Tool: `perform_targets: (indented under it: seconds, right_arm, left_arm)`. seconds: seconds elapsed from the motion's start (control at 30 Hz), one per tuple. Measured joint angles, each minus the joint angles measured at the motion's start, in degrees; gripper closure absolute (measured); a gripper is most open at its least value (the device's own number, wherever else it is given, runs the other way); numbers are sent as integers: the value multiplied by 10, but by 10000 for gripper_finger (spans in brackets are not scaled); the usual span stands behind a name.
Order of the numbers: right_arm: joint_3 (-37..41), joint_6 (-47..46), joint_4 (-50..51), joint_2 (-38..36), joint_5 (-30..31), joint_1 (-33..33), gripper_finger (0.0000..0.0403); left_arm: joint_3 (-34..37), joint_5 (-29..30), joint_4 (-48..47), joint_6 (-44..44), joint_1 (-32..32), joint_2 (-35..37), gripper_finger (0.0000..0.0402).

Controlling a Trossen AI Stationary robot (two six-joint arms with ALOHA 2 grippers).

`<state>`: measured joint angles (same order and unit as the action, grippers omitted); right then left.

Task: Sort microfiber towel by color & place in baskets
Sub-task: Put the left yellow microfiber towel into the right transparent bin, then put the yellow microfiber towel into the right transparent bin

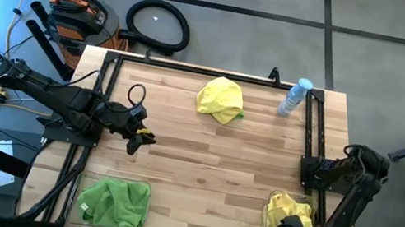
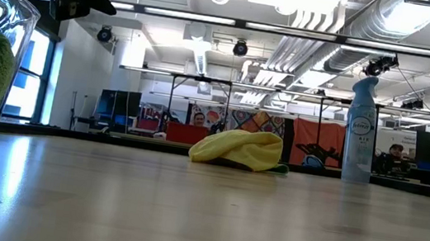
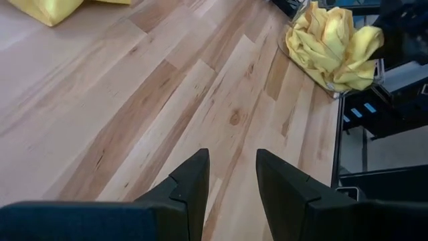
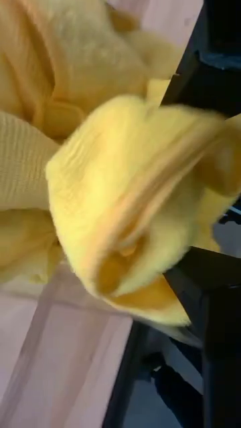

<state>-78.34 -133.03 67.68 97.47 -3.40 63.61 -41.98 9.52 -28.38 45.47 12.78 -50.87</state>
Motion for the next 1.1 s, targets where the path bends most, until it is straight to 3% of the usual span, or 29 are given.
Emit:
perform_targets:
  seconds: [0.17,0.47,0.7,0.87,1.1]
  right_arm:
    - [-66,39,36,0,54,0,142]
    - [-148,111,10,0,331,-3,142]
    - [-155,166,-53,0,492,-20,142]
    - [-155,246,-60,0,548,-60,142]
    - [-155,378,-59,0,554,-186,142]
  left_arm:
    - [0,1,0,-22,0,0,289]
    - [0,2,0,-25,0,0,289]
    - [0,2,0,-20,0,0,289]
    - [0,-5,0,-21,0,0,289]
    - [0,-19,0,-52,1,15,289]
